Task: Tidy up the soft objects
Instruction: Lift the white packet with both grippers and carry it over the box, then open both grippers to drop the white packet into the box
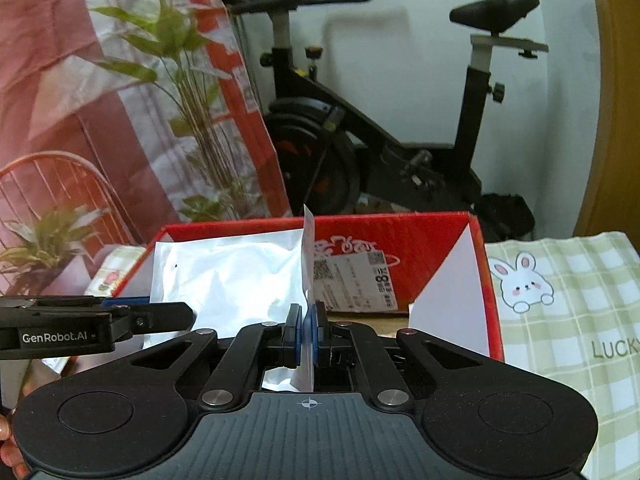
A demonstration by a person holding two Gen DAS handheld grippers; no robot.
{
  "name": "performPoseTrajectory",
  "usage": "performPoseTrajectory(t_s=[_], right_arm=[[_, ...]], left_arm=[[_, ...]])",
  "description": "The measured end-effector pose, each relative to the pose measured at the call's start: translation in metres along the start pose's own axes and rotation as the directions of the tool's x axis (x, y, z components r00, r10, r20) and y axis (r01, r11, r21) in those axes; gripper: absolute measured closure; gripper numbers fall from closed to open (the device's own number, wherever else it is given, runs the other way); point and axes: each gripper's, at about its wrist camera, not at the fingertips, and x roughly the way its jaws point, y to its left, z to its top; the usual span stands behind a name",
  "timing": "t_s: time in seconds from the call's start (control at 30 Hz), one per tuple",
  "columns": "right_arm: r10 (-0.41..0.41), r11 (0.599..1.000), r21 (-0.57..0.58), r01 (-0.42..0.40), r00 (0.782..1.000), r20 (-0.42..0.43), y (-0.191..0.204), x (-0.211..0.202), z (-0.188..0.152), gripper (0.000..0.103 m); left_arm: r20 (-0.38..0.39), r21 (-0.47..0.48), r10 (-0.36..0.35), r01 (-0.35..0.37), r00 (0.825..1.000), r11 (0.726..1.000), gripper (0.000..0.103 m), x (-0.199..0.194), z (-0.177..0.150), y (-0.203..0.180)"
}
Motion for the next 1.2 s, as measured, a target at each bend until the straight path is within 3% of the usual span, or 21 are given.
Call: performPoseTrajectory(t_s=[0.2, 0.27, 0.4, 0.47, 0.53, 0.63, 0.83, 1.2], right_arm=[[-0.083, 0.993, -0.086, 0.077, 0.994, -0.066, 0.009, 0.016, -0.002, 0.090], [-0.095, 0.992, -0.090, 0.089, 0.993, -0.065, 0.009, 0.016, -0.003, 0.088], [-0.101, 0.989, -0.118, 0.093, 0.993, -0.060, 0.014, 0.012, -0.004, 0.080], [-0.110, 0.986, -0.131, 0.102, 0.993, -0.053, 0.015, 0.007, -0.005, 0.071], [-0.126, 0.984, -0.133, 0.119, 0.991, -0.042, 0.015, 0.002, -0.005, 0.052], [-0.143, 0.982, -0.126, 0.138, 0.989, -0.028, 0.015, -0.009, -0.006, 0.035], [-0.147, 0.978, -0.153, 0.144, 0.989, -0.006, 0.020, -0.033, -0.010, 0.000], [-0.123, 0.981, -0.147, 0.126, 0.992, 0.026, 0.032, -0.077, -0.032, 0.000]], left_arm=[[-0.013, 0.021, 0.041, -0.041, 0.999, 0.999, 0.061, 0.007, 0.000, 0.000], [-0.004, 0.033, 0.059, -0.059, 0.998, 0.998, 0.050, 0.005, 0.000, -0.001], [0.014, 0.039, 0.068, -0.068, 0.998, 0.997, 0.039, -0.002, 0.001, -0.001], [0.026, 0.053, 0.071, -0.072, 0.997, 0.996, 0.029, -0.009, 0.000, -0.005], [0.034, 0.069, 0.079, -0.081, 0.996, 0.994, 0.023, -0.014, -0.001, -0.009], [0.045, 0.081, 0.097, -0.101, 0.994, 0.992, 0.012, -0.024, -0.002, -0.012], [0.049, 0.083, 0.138, -0.142, 0.989, 0.986, 0.003, -0.045, -0.007, -0.015], [0.091, 0.114, 0.169, -0.179, 0.981, 0.977, 0.000, -0.095, -0.033, -0.025]])
